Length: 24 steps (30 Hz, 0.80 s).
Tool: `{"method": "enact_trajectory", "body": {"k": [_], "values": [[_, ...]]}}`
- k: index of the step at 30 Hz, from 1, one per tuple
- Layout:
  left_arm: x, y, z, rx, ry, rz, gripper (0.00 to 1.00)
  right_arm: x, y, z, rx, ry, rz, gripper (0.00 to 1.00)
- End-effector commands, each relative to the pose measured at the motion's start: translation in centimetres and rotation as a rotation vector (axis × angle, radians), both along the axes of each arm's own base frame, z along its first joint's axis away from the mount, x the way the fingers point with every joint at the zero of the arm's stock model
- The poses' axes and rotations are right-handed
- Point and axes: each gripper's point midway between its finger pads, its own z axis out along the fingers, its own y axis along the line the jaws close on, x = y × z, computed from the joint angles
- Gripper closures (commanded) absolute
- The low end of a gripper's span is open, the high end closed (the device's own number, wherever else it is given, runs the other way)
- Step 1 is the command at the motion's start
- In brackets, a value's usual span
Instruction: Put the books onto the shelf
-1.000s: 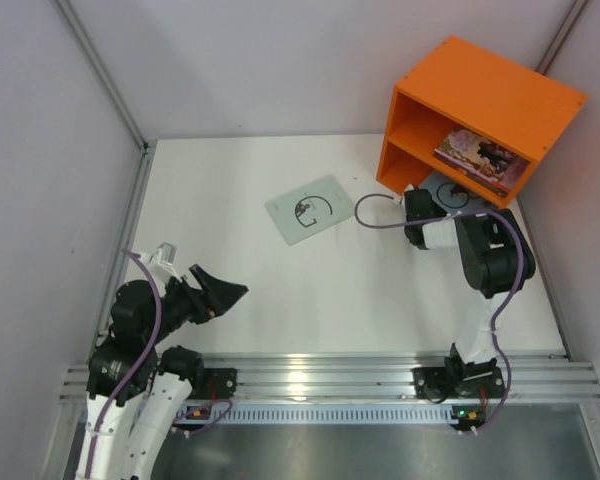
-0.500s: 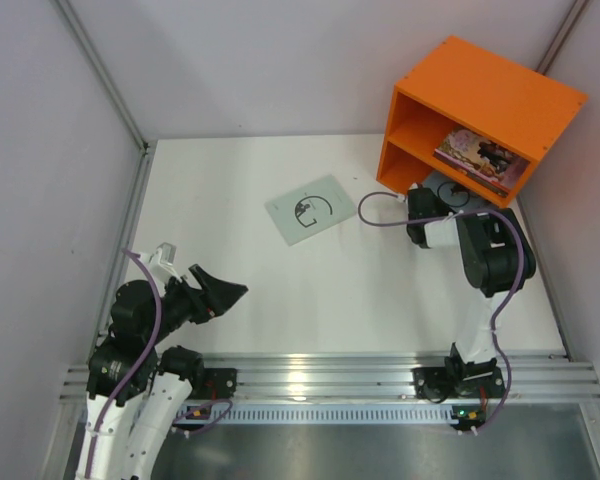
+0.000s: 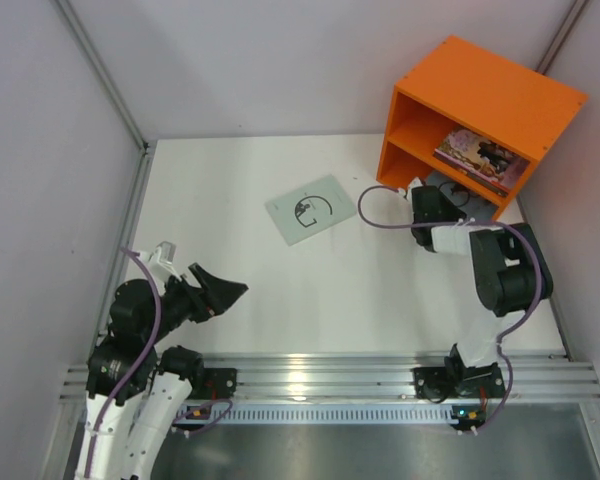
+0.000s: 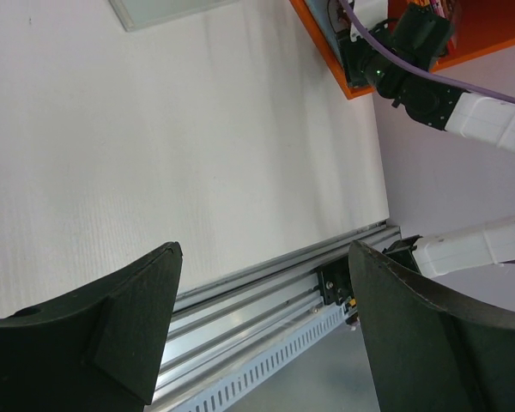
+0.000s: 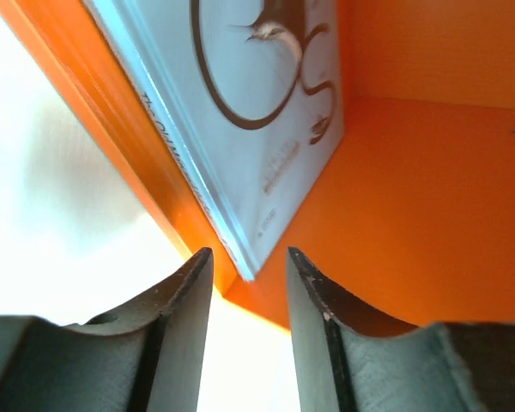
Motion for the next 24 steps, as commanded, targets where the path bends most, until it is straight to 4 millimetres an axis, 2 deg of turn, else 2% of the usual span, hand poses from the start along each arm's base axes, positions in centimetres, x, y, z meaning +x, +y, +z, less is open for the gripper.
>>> {"method": "enact_trajectory", "body": {"k": [1,2,3,5,6,7,8,9,10,11,12,13,15,16,17,19,21,22,24], "values": [[0.8,-0.3,1.9,-0.009,-0.060,-0.011,0.16,0.6,3.2,3.7,0.103,-0.133,0.074,0.59],[1.1,-0.1,1.8,0.000,-0.063,0.005,0.16,0.6,3.9,4.1,0.110,-0.146,0.087,0.58],[1.3,0.0,1.9,0.005,-0.065,0.009,0.16,0.6,5.4,4.7,0.131,-0.172,0.110,0.58],[1.5,-0.1,1.9,0.006,-0.057,0.009,0.16,0.7,7.3,6.7,0.167,-0.237,0.126,0.55],[1.6,-0.2,1.9,-0.001,-0.050,0.010,0.16,0.6,9.6,7.2,0.225,-0.285,0.140,0.55],[1.8,-0.3,2.2,-0.010,-0.057,0.008,0.16,0.3,10.9,8.4,0.273,-0.335,0.147,0.54],[2.0,-0.4,2.3,-0.014,-0.063,0.005,0.17,0.1,12.1,8.8,0.320,-0.363,0.151,0.51],[2.2,-0.4,2.5,-0.015,-0.069,0.010,0.17,-0.1,14.9,9.6,0.449,-0.415,0.147,0.49],[2.7,-0.3,2.6,-0.004,-0.077,0.017,0.17,-0.3,16.8,10.1,0.541,-0.417,0.157,0.46],[2.9,-0.2,2.8,0.007,-0.084,0.023,0.17,-1.3,18.2,9.3,0.605,-0.350,0.152,0.43],[3.4,0.1,2.7,0.035,-0.093,0.037,0.17,-1.3,21.4,10.6,0.789,-0.379,0.140,0.39],[4.2,0.1,2.1,0.054,-0.065,0.039,0.16,-1.9,24.5,10.2,0.926,-0.306,0.184,0.34],[5.3,-0.1,1.7,0.077,-0.056,0.029,0.17,-2.7,27.8,10.8,1.105,-0.303,0.125,0.31],[6.3,-0.2,0.7,0.095,-0.009,0.038,0.18,-2.8,29.1,10.0,1.163,-0.269,0.101,0.29],[7.0,-0.2,0.7,0.099,-0.001,0.046,0.18,-2.8,30.4,10.2,1.268,-0.266,0.045,0.28],[8.3,-0.1,0.0,0.119,0.024,0.064,0.19,-2.6,32.0,8.9,1.357,-0.237,-0.015,0.26],[9.1,0.1,0.2,0.128,0.011,0.081,0.19,-1.9,33.1,8.9,1.463,-0.272,-0.085,0.25],[9.6,0.2,0.0,0.138,0.014,0.091,0.19,-1.4,33.4,7.9,1.475,-0.274,-0.115,0.24],[10.6,0.4,0.1,0.148,-0.002,0.114,0.18,0.0,34.4,8.8,1.511,-0.312,-0.104,0.24]]}}
